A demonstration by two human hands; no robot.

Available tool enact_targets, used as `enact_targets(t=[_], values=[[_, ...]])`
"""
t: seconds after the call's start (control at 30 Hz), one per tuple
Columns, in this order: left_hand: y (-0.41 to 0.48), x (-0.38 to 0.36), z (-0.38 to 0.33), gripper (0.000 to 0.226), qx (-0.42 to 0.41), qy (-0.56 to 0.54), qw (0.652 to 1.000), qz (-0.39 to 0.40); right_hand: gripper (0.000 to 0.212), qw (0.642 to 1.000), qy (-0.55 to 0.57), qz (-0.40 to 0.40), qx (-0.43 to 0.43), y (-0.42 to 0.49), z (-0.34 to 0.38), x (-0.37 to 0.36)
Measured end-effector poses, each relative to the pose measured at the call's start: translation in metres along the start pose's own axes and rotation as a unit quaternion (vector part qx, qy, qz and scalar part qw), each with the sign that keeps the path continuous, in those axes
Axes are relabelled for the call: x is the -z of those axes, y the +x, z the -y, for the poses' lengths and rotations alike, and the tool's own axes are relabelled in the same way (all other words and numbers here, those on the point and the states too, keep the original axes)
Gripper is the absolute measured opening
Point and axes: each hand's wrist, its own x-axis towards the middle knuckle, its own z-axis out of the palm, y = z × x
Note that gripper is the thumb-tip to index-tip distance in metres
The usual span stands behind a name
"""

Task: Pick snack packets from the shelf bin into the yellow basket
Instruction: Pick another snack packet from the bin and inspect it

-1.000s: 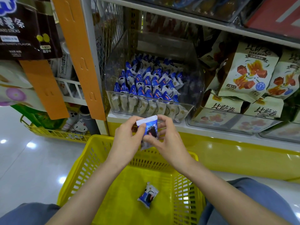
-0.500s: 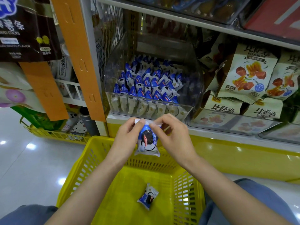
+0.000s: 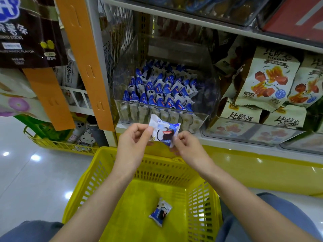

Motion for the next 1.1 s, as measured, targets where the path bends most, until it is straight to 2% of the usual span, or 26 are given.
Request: enact_targets(t=[0.1, 0.13, 0.2, 0.23, 0.3, 0.4, 0.43, 0.57, 0.63, 0.67, 0.77, 0.83, 0.9, 1.0, 1.1], values=[[0.004, 0.004, 0.006, 0.012, -0.038, 0.072, 0.997, -0.015, 0.005, 0.985, -0.168, 0.007, 0.032, -0.001, -0.007, -0.001], [0.004, 0.005, 0.007, 0.013, -0.054, 0.097, 0.994, -0.017, 0.019, 0.978, -0.203, 0.001, 0.044, -0.001, -0.008, -0.001], [0.004, 0.006, 0.010, 0.014, -0.102, 0.165, 0.981, -0.013, 0.046, 0.978, -0.186, -0.020, 0.096, 0.000, -0.009, -0.001], [0.003, 0.006, 0.010, 0.014, -0.124, 0.197, 0.973, -0.003, 0.050, 0.978, -0.159, -0.026, 0.132, -0.001, -0.007, -0.002], [0.000, 0.005, 0.012, 0.012, -0.149, 0.237, 0.960, 0.029, 0.043, 0.977, -0.111, -0.008, 0.180, -0.001, -0.001, -0.003], [-0.002, 0.003, 0.015, 0.012, -0.149, 0.258, 0.953, 0.060, 0.013, 0.978, -0.061, 0.017, 0.197, -0.002, 0.004, -0.005], [-0.002, 0.003, 0.015, 0.012, -0.143, 0.257, 0.954, 0.063, 0.011, 0.977, -0.064, 0.010, 0.203, -0.003, 0.004, -0.005], [0.002, 0.002, 0.009, 0.016, -0.072, 0.172, 0.980, 0.072, 0.014, 0.959, -0.124, -0.040, 0.251, -0.005, 0.002, -0.004], [0.004, 0.002, 0.005, 0.008, -0.017, 0.112, 0.990, 0.085, 0.012, 0.956, -0.119, -0.060, 0.261, -0.006, 0.003, -0.005], [0.004, 0.002, 0.003, 0.001, 0.019, 0.076, 0.992, 0.103, 0.010, 0.961, -0.091, -0.072, 0.251, -0.007, 0.003, -0.005], [0.001, 0.000, 0.001, 0.022, 0.104, 0.043, 0.982, 0.151, 0.010, 0.980, 0.053, -0.095, 0.164, -0.006, 0.009, -0.001], [-0.001, -0.001, -0.001, 0.027, 0.105, 0.044, 0.983, 0.145, 0.010, 0.980, 0.157, -0.075, 0.093, -0.005, 0.014, 0.003], [-0.001, 0.000, -0.003, 0.026, 0.099, 0.023, 0.988, 0.112, 0.013, 0.975, 0.211, -0.044, 0.058, -0.005, 0.018, 0.006], [0.003, 0.006, -0.009, 0.022, 0.097, -0.041, 0.993, 0.045, 0.020, 0.974, 0.216, 0.002, 0.070, -0.008, 0.021, 0.008], [0.008, 0.011, -0.015, 0.041, 0.104, -0.122, 0.987, 0.029, 0.018, 0.981, 0.166, 0.025, 0.095, -0.011, 0.022, 0.001]])
